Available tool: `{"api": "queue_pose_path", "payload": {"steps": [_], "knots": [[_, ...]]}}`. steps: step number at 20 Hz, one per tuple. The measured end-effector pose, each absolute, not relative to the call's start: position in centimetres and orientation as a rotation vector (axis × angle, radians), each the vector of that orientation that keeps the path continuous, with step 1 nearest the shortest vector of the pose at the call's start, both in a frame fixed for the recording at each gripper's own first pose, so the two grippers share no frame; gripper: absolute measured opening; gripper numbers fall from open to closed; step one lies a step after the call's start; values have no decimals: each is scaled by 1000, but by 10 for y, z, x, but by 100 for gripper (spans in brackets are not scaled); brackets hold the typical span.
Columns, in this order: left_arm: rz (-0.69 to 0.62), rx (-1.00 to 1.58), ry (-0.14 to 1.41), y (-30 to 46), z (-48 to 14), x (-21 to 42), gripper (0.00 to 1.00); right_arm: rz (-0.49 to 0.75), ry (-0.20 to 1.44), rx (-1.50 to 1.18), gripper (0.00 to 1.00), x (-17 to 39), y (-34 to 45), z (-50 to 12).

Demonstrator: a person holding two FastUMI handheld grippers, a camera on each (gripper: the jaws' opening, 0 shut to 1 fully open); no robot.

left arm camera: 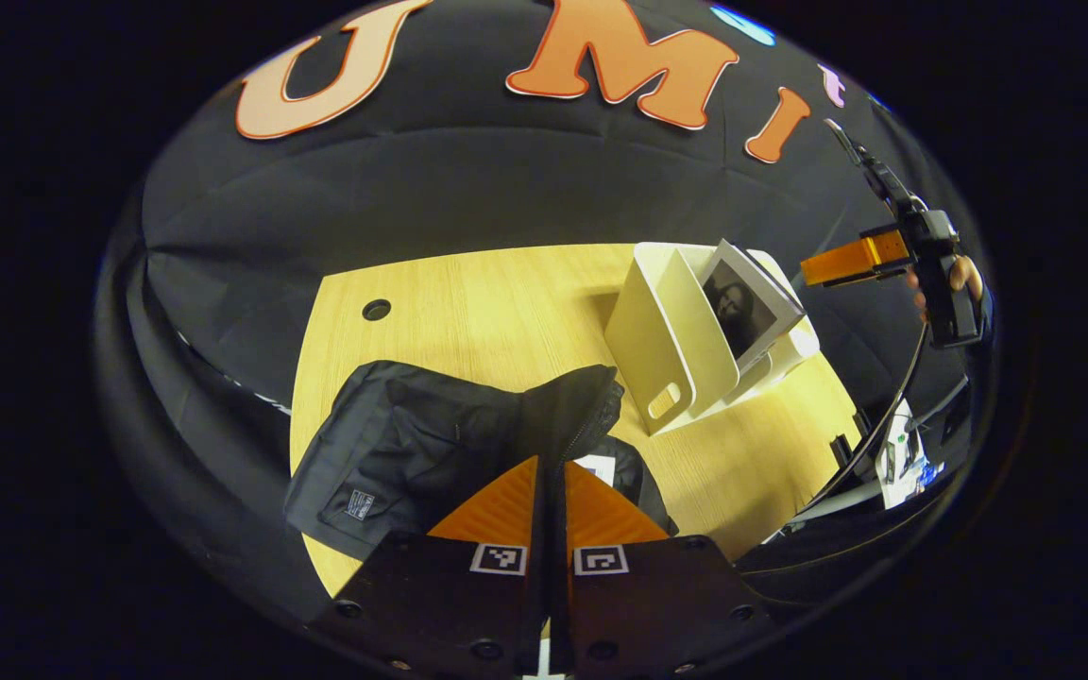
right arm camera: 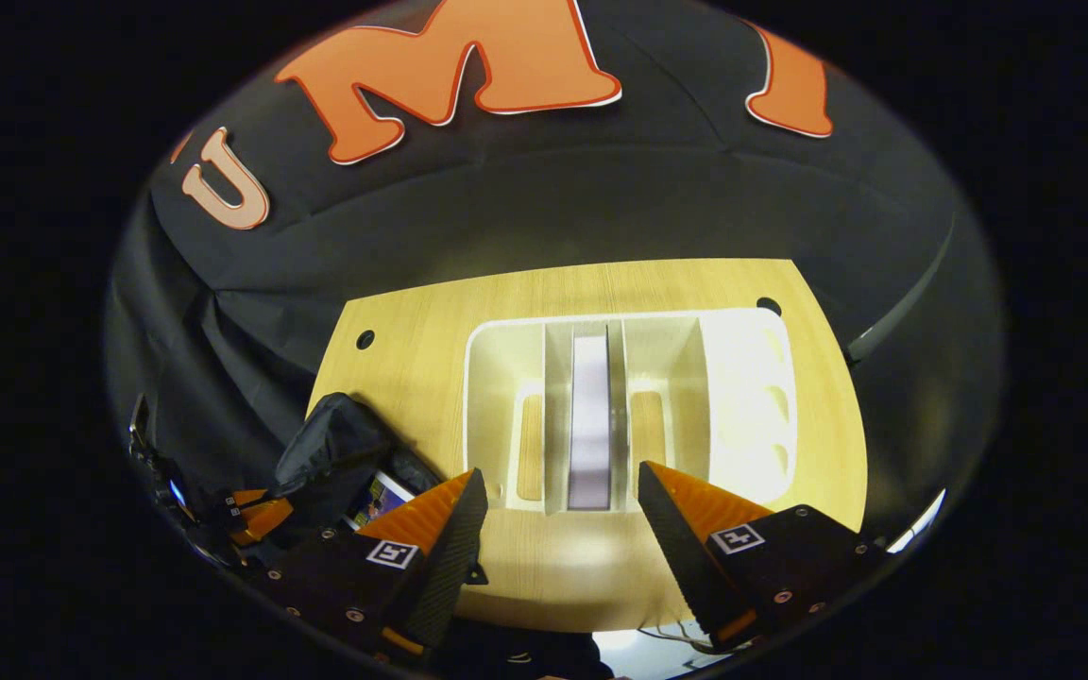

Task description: Open the schoolbag, grab two books from the bookshelf and put them into the schoolbag.

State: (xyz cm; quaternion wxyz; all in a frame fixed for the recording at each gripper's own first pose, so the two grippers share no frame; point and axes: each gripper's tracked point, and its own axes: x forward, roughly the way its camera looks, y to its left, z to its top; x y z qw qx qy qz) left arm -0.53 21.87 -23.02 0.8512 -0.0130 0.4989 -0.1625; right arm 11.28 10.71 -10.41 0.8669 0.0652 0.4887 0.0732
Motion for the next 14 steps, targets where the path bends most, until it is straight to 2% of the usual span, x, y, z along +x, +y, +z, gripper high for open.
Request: {"api": "queue_pose_path", "payload": {"steps": [11,13,14], "knots": [[-201,-84,1069,224,-229,-25,4,136,1236,30,96,164,100,-187],[-177,-90,1074,224,-228,-28,8,119,1260,40,93,172,101,-198],[-167,-91,1077,223,-227,-30,5,106,1272,31,85,175,99,-206]]}}
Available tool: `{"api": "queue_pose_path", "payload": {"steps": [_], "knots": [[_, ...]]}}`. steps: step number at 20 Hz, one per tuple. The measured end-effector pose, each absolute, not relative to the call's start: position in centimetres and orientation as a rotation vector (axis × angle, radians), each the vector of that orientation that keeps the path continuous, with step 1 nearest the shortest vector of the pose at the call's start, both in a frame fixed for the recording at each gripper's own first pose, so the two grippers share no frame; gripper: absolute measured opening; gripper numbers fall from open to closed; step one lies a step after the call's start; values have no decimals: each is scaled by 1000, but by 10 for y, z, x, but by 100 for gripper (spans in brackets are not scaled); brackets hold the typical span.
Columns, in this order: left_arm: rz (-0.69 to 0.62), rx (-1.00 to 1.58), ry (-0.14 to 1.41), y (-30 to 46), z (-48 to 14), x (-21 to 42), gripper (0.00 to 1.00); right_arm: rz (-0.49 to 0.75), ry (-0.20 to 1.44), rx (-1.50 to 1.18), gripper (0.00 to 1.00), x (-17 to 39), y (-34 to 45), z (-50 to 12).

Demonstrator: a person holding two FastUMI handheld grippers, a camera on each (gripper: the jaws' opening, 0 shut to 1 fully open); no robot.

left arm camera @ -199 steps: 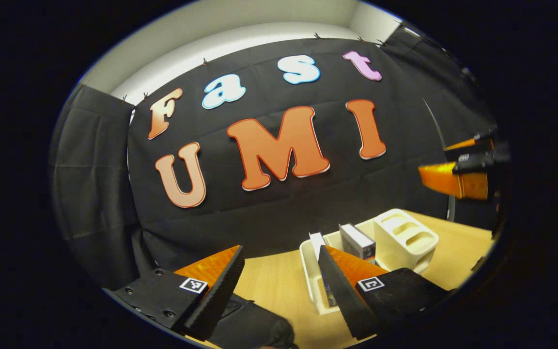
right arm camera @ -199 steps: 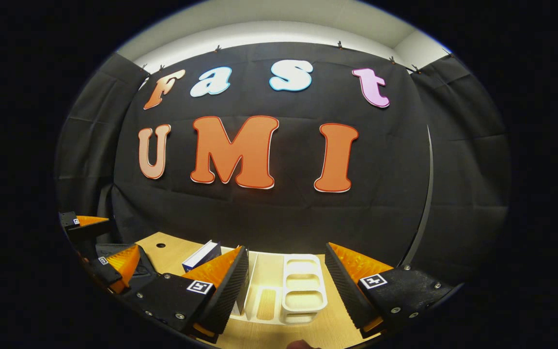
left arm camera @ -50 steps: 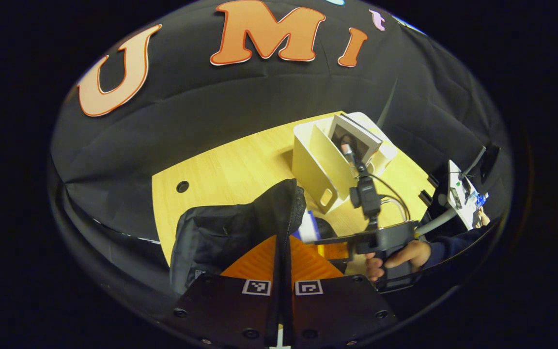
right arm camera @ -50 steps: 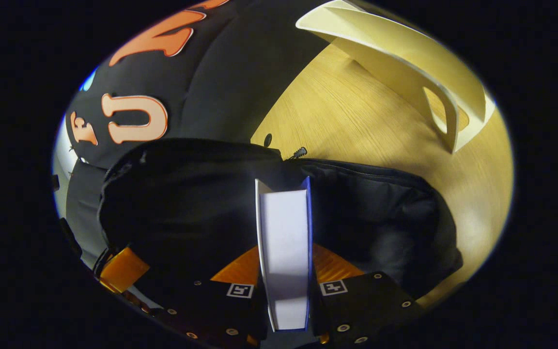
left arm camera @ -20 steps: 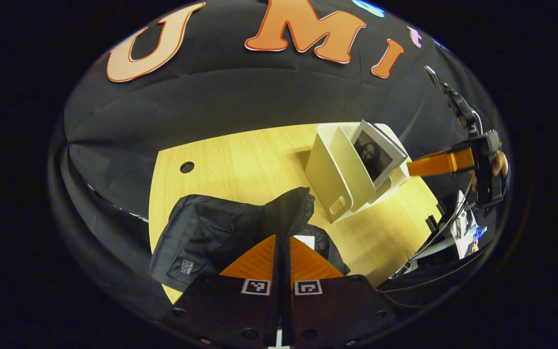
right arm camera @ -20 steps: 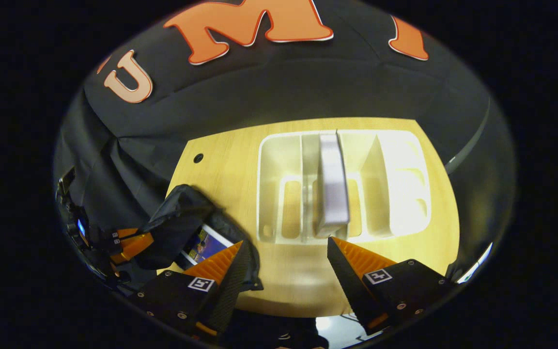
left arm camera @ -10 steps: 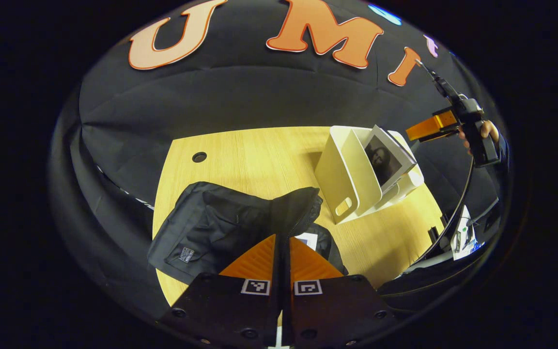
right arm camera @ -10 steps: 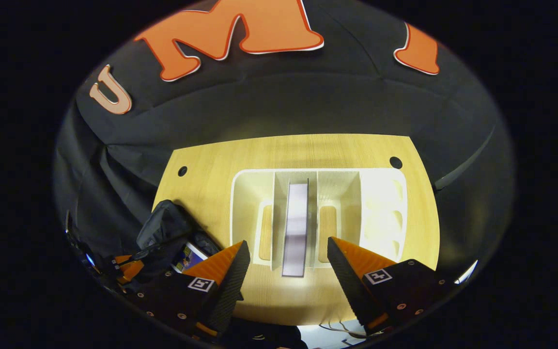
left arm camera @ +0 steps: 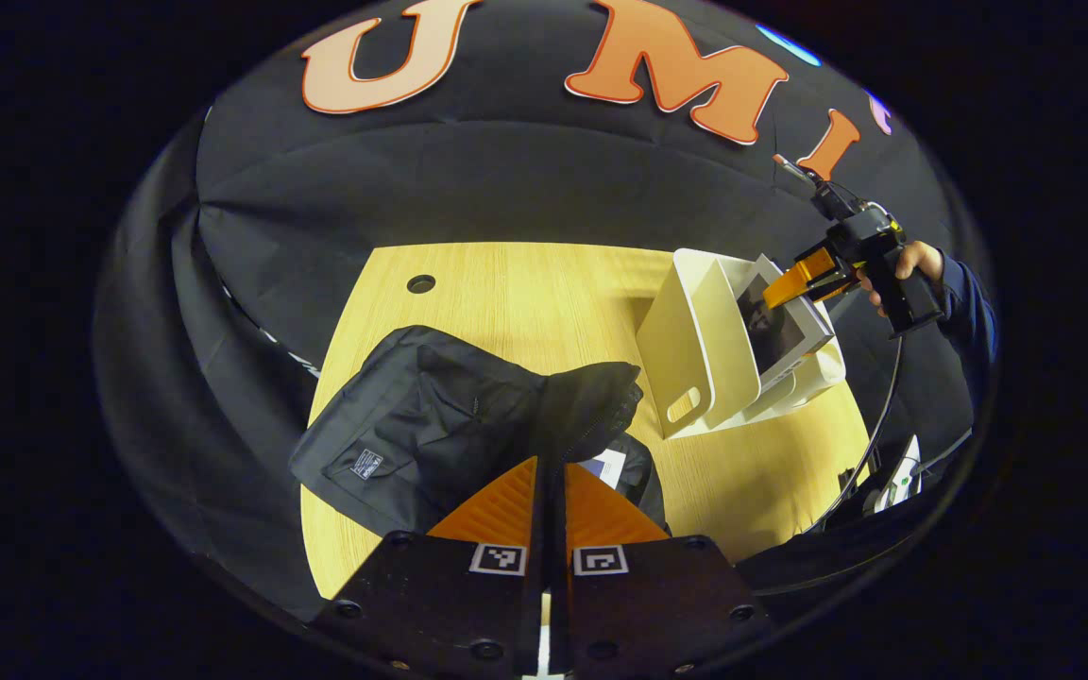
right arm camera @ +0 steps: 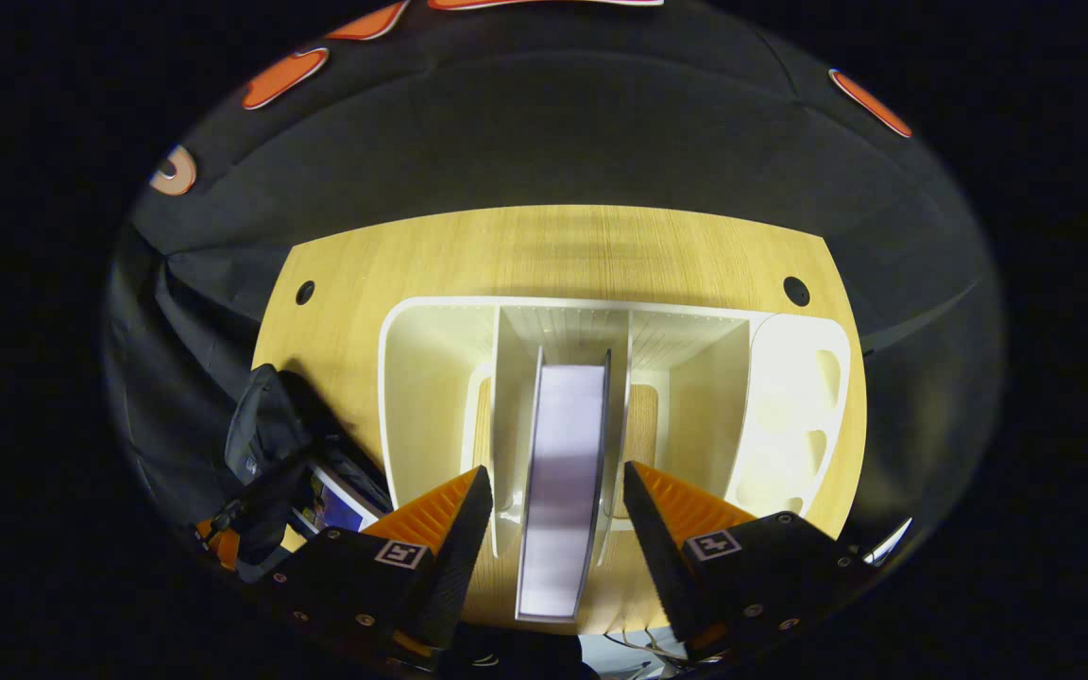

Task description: Open the schoolbag, grab two books from the bookshelf and put them into the schoolbag.

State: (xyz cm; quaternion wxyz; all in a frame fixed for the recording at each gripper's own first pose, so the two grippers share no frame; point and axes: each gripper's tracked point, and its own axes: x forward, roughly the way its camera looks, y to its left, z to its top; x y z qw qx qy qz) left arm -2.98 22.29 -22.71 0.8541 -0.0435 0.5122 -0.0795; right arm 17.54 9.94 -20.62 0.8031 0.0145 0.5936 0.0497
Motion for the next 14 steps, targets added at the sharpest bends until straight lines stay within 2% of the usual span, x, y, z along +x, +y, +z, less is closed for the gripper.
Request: {"api": "queue_pose_path", "payload": {"steps": [1,2,3,4,5,6,14], "knots": [[-159,-91,1082,224,-227,-31,9,91,1286,24,70,176,97,-213],[-150,-87,1084,224,-226,-34,4,84,1304,37,72,175,100,-219],[-148,-77,1086,223,-224,-36,4,79,1323,55,68,172,102,-223],[-141,-57,1085,224,-222,-37,4,75,1335,54,60,171,102,-226],[-134,-40,1091,225,-222,-40,4,59,1343,54,46,169,100,-226],[-128,-20,1093,227,-222,-44,4,54,1350,53,42,168,101,-228],[-158,95,1081,228,-219,-34,4,91,1281,90,38,148,101,-190]]}}
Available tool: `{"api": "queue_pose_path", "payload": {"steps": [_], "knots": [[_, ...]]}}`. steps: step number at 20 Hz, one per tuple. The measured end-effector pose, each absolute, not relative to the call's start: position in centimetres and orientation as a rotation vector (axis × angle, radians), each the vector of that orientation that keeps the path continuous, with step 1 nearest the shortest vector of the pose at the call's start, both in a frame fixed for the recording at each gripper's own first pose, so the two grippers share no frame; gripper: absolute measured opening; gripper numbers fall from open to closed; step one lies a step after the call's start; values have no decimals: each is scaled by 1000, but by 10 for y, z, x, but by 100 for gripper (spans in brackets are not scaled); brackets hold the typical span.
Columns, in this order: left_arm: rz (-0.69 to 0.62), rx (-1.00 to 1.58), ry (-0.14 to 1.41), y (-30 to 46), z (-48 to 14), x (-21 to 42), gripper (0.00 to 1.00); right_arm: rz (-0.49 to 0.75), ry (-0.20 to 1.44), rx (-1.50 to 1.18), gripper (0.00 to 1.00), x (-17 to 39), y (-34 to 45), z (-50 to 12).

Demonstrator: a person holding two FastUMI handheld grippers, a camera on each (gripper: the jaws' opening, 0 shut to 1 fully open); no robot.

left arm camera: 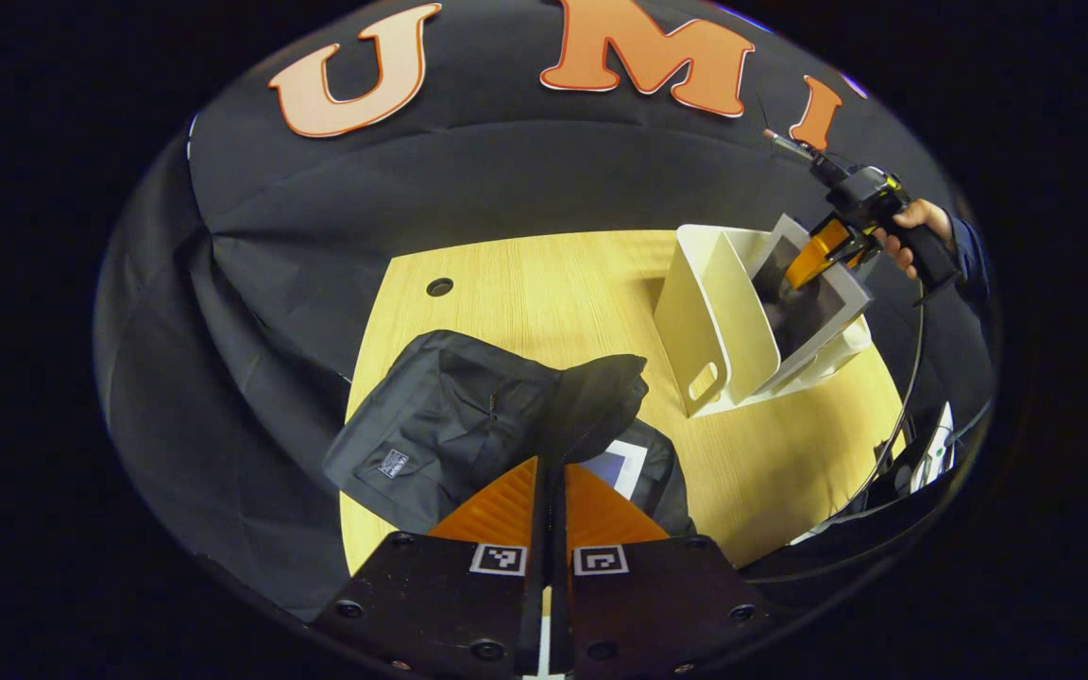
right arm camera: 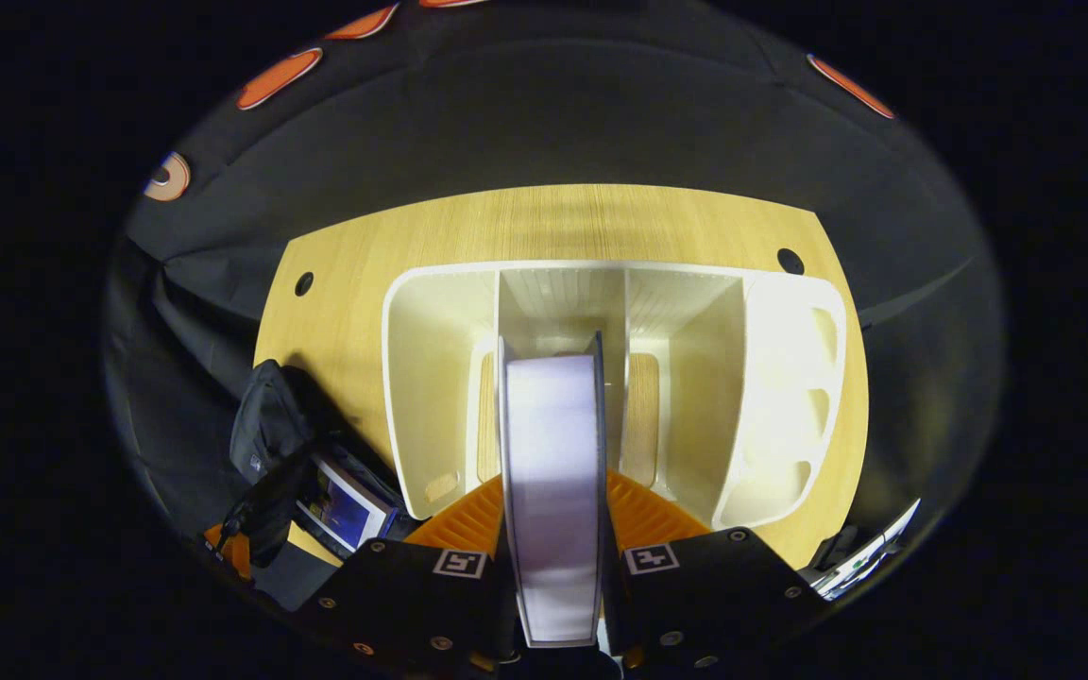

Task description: Open the schoolbag, grab two books from the bookshelf and put them into the schoolbag.

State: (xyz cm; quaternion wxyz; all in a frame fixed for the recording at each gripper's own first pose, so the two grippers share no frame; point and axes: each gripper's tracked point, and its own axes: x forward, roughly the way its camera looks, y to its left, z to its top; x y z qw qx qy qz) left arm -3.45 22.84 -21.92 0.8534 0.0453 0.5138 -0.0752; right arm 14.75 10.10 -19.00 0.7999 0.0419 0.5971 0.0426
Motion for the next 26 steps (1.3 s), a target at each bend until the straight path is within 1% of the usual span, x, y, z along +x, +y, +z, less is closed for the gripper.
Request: {"api": "queue_pose_path", "payload": {"steps": [3,9,12,16,20,24,26], "knots": [[-209,117,1066,229,-219,-24,4,59,1235,141,38,129,93,-165],[-365,162,1026,236,-216,-11,4,-57,1128,277,38,81,83,-114],[-445,154,1028,235,-220,-11,4,-105,1093,345,39,47,86,-105],[-526,174,1015,237,-220,-11,4,-139,1080,407,38,-6,103,-111],[-596,172,1003,236,-221,-12,4,-113,1072,508,38,-48,139,-115],[-671,210,1004,236,-219,-10,4,37,1060,643,37,-77,197,-117],[-695,228,996,238,-215,-8,4,92,1042,675,37,-80,221,-121]]}}
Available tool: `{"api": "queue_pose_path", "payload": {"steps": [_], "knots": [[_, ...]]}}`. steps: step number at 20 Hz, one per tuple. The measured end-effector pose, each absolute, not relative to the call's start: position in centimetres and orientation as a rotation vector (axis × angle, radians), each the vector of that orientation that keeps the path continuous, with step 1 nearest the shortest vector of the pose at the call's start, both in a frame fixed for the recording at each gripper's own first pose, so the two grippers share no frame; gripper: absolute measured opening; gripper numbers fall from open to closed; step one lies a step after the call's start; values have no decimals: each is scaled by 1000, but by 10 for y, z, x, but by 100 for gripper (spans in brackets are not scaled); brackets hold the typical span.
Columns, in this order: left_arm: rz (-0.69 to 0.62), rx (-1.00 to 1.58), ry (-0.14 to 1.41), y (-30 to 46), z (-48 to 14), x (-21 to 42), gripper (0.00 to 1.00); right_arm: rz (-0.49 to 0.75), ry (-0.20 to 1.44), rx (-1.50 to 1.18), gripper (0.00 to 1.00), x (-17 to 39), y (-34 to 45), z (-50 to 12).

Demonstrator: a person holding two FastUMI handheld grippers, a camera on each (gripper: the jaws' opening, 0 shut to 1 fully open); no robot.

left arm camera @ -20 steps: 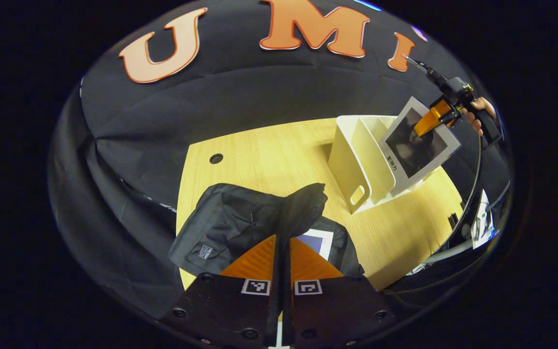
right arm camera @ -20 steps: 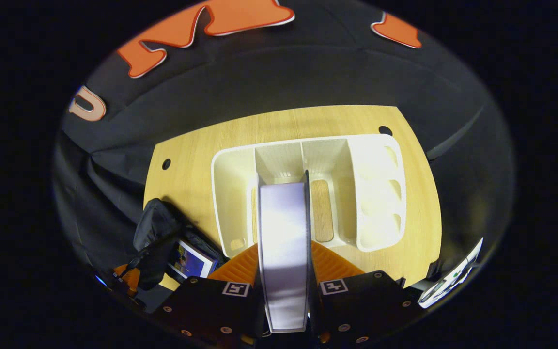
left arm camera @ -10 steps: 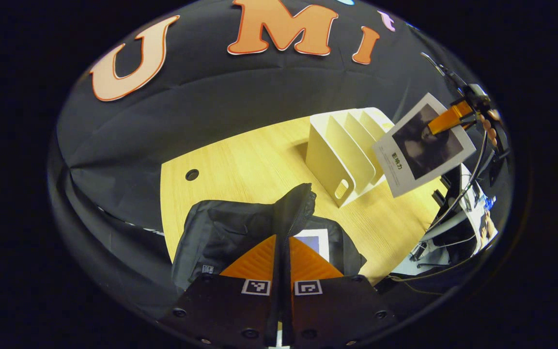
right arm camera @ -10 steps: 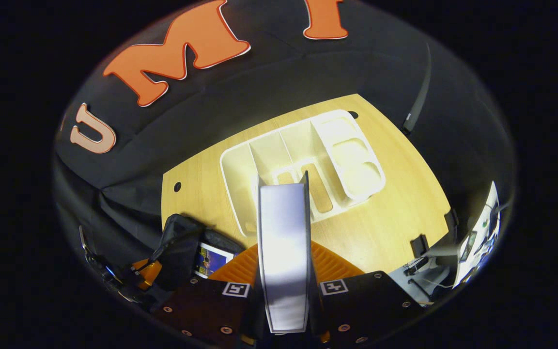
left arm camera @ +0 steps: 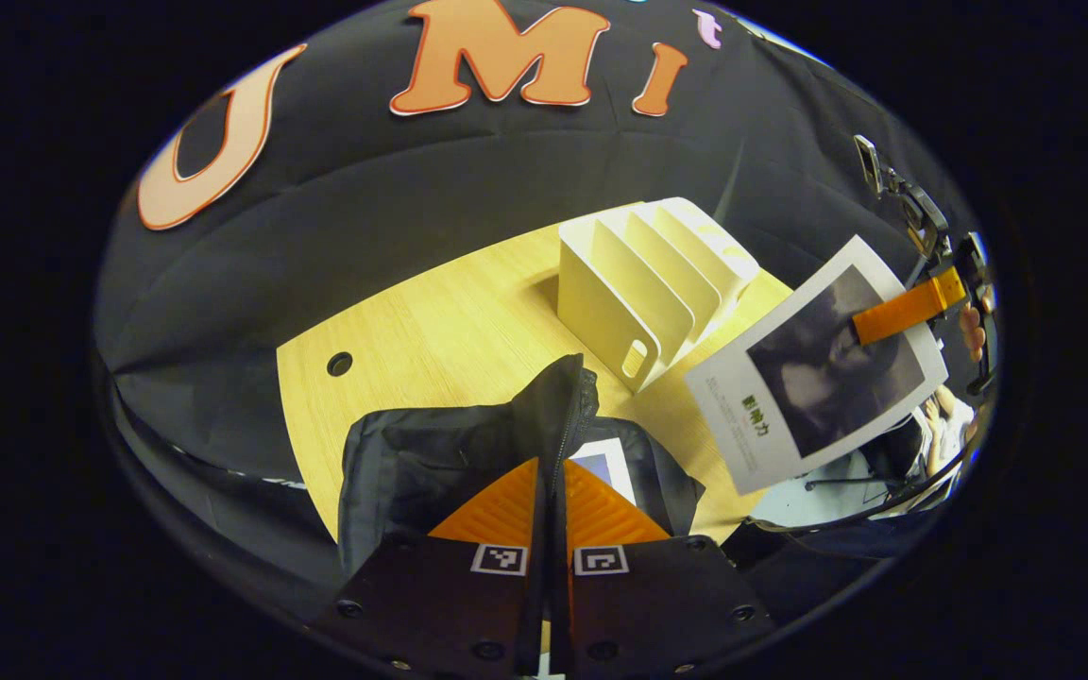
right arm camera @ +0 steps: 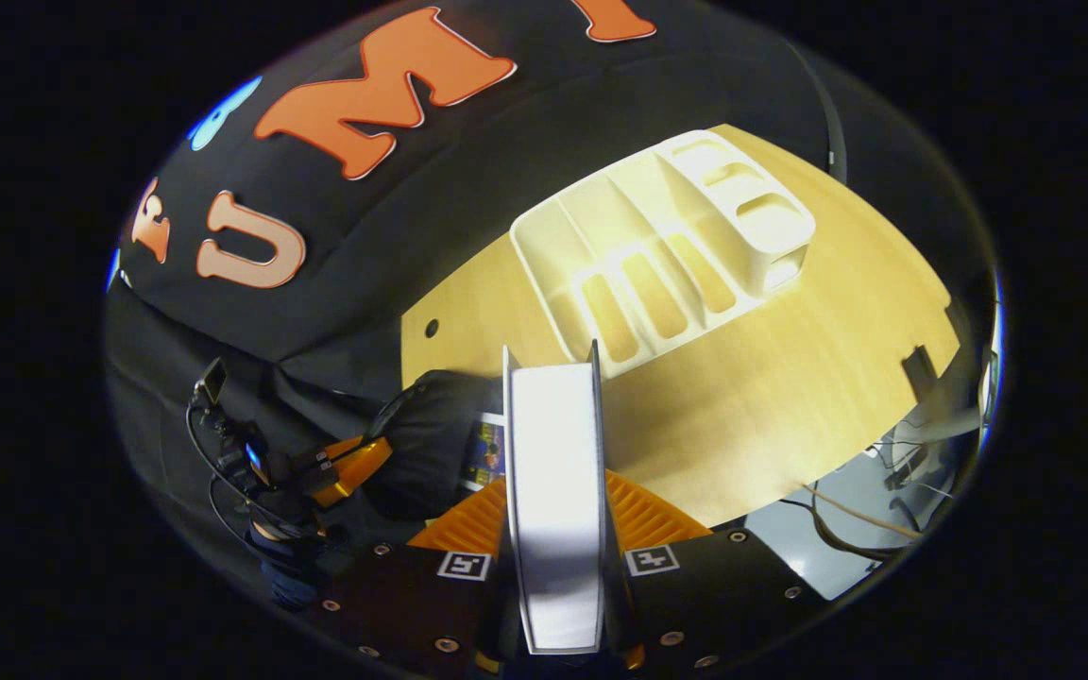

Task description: Open the schoolbag, grab two books from the bookshelf and put them into the schoolbag.

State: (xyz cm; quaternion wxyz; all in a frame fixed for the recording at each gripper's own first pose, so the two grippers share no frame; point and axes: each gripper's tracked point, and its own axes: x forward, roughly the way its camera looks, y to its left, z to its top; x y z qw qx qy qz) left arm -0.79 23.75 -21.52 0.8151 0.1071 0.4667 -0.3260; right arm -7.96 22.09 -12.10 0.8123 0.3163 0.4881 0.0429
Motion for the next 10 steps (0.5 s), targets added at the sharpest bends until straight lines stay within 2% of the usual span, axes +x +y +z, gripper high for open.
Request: {"api": "queue_pose_path", "payload": {"steps": [4,10], "knots": [[-713,216,986,239,-207,-2,4,195,1026,784,37,-68,269,-141],[-724,215,977,237,-193,6,4,246,1026,928,37,-37,320,-194]]}}
